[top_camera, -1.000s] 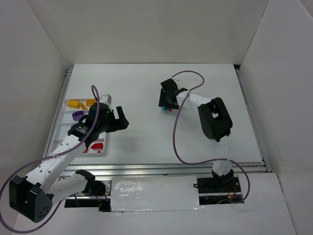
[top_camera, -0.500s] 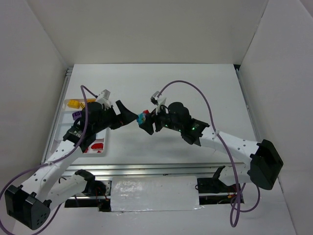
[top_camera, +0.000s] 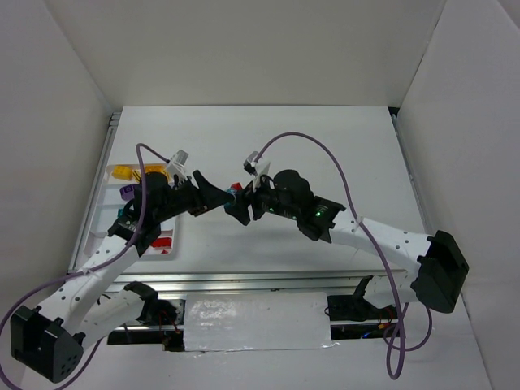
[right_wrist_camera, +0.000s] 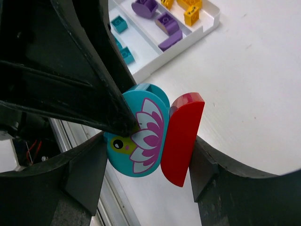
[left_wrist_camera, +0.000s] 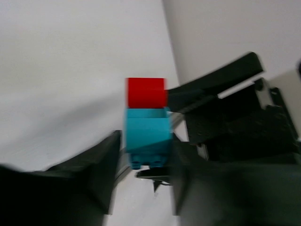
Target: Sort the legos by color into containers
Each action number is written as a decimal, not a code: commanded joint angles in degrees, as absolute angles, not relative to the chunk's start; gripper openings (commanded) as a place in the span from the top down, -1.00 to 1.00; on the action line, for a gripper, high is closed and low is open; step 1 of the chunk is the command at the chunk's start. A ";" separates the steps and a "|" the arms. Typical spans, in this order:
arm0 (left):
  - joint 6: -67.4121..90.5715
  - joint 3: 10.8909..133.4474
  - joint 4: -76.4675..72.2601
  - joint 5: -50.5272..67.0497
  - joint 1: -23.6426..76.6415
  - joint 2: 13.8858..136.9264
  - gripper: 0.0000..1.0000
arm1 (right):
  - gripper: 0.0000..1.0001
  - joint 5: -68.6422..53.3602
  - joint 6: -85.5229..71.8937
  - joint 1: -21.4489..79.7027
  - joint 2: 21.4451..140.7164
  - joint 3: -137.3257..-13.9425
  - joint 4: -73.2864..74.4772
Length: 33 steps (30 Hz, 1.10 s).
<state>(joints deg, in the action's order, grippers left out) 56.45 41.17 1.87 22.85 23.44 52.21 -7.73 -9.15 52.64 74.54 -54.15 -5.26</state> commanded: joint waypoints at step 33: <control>31.81 42.27 5.62 53.26 23.82 25.13 1.00 | -0.99 -30.49 -35.86 51.59 46.58 -42.98 -15.46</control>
